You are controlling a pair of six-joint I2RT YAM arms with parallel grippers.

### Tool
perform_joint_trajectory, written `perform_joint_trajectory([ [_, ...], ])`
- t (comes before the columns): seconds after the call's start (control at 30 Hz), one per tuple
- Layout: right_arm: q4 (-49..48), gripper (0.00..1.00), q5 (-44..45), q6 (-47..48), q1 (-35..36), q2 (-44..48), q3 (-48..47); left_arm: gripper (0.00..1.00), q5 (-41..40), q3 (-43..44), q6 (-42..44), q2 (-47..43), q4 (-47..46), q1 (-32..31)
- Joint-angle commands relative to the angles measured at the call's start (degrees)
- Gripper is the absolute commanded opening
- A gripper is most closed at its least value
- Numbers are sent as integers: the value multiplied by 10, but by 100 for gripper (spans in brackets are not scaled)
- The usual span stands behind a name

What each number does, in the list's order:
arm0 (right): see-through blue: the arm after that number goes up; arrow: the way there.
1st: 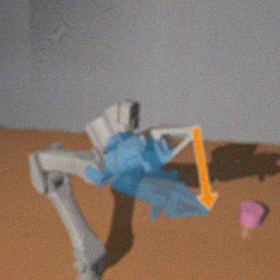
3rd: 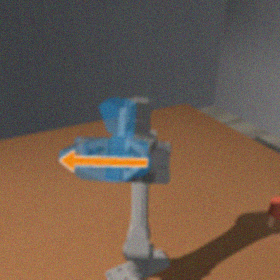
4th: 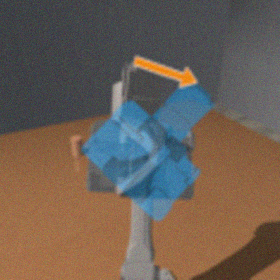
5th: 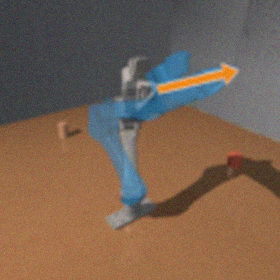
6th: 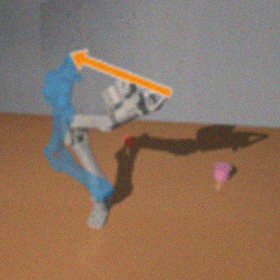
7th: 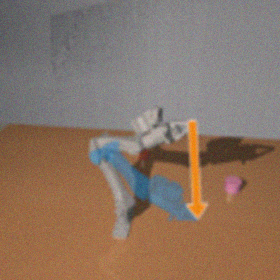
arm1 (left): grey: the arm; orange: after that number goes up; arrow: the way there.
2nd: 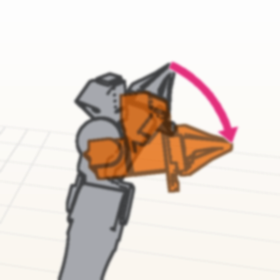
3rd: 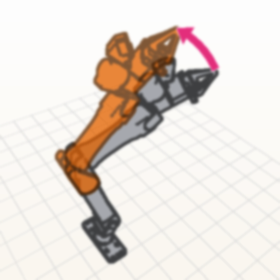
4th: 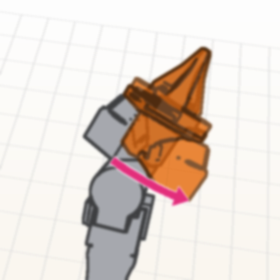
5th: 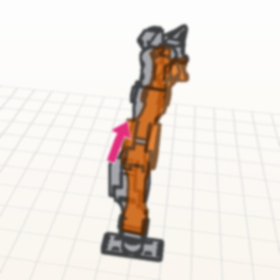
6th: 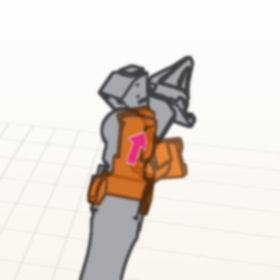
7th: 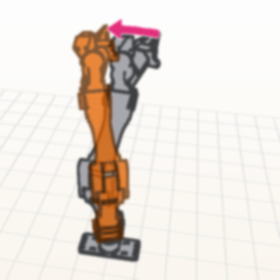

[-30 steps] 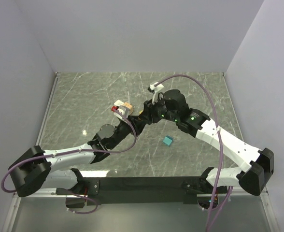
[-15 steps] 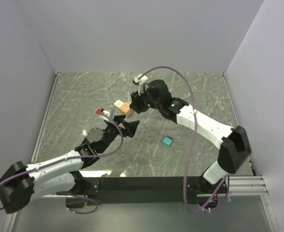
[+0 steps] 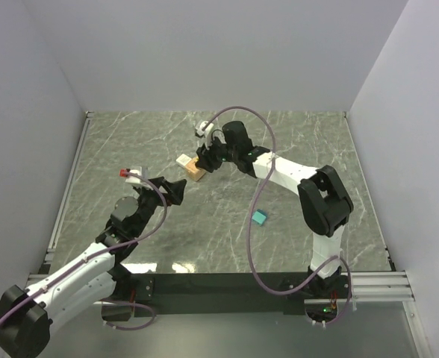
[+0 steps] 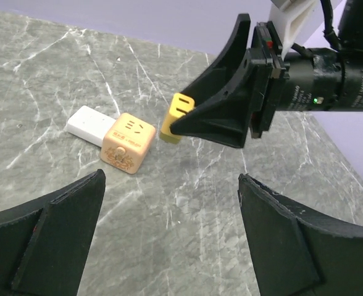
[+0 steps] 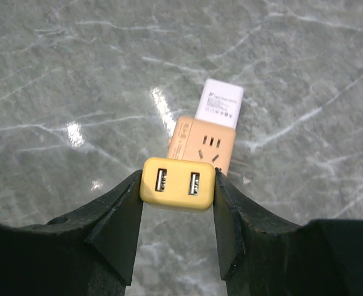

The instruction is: Insert the plug

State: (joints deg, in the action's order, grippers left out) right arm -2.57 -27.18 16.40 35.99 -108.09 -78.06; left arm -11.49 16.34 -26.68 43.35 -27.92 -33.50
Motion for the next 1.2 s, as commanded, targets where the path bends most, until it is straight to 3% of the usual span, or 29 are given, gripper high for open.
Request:
perform_joint_trajectory([
  [0.0, -93, 0, -45, 30, -7, -22, -47, 94, 25, 3, -2, 5, 1, 12],
  [0.3, -126, 0, -34, 31, -7, -83, -88, 94, 41, 6, 0, 33, -1, 28],
  [0.63, -82, 0, -45, 43, -7, -127, -133, 95, 62, 9, 0, 21, 9, 34],
  [1.17, -77, 0, -27, 45, -6, -107, -98, 94, 80, 4, -6, 24, -2, 40],
])
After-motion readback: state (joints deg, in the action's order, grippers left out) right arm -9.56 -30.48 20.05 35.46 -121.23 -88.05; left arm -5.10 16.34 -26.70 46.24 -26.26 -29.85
